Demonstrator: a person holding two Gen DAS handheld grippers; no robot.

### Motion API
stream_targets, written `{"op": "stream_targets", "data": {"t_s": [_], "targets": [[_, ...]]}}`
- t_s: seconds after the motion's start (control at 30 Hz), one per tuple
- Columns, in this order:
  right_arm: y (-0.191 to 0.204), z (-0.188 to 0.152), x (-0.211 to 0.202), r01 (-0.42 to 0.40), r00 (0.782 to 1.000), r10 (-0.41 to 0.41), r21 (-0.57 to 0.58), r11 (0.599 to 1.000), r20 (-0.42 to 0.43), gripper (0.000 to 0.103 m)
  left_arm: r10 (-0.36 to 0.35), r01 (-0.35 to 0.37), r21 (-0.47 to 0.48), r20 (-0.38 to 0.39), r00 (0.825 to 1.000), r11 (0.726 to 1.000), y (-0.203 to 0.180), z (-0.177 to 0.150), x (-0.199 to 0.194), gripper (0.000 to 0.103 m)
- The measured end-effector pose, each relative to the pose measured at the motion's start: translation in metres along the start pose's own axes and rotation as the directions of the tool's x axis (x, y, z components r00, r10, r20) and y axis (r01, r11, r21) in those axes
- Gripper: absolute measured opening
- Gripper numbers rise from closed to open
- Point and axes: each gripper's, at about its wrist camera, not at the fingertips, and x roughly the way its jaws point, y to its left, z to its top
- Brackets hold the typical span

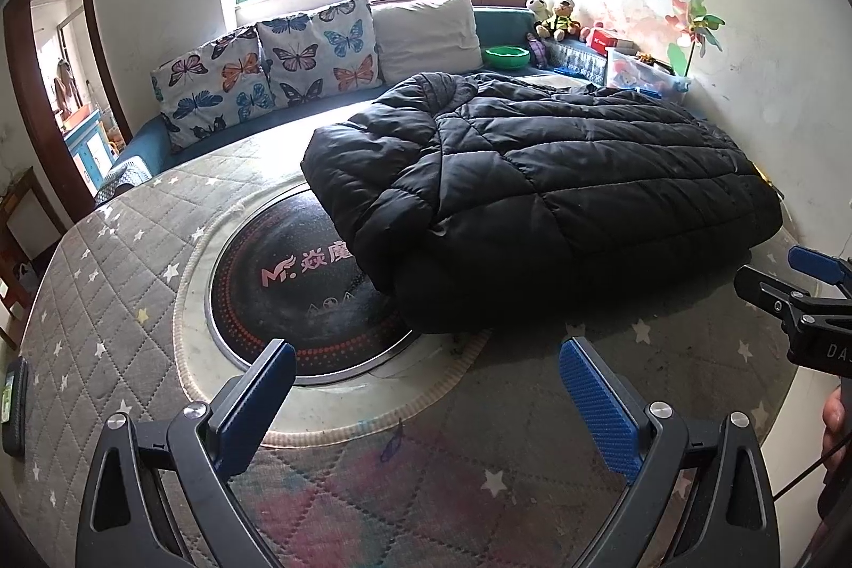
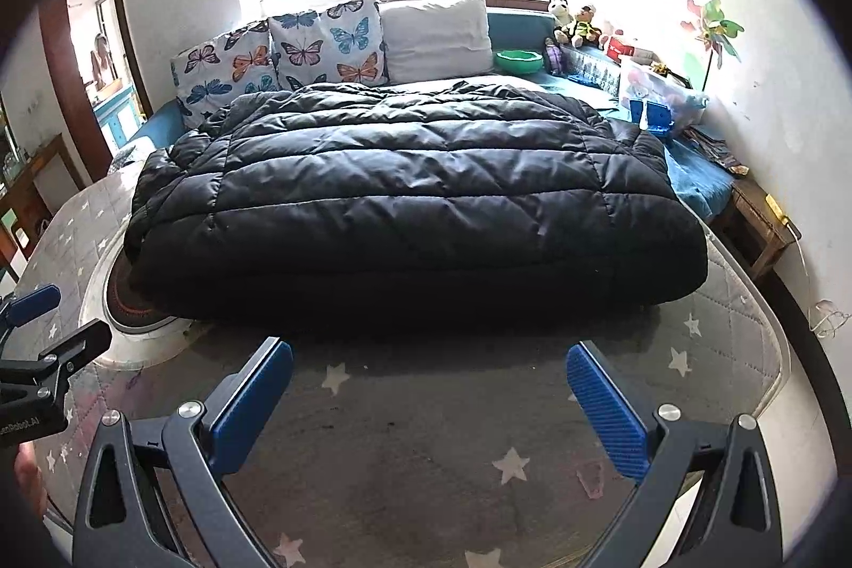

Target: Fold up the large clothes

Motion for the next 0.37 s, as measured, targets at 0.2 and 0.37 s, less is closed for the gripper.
{"op": "stream_targets", "data": {"t_s": [0.2,0.37], "targets": [[0.0034,-0.0003,-0.0001,-0.003,1.0,0.003,-0.007,1.0,-0.001,0.103,0.011,-0.011,0.01,0.018,1.0,1.0,-0.0008,-0.0008,-0.0014,0.103],[0.004,-0.0009,0.0,-0.002,1.0,0.002,-0.007,1.0,-0.002,0.103,0.001,-0.001,0.01,0.016,1.0,1.0,-0.0006,-0.0003,-0.0015,0.103]]}}
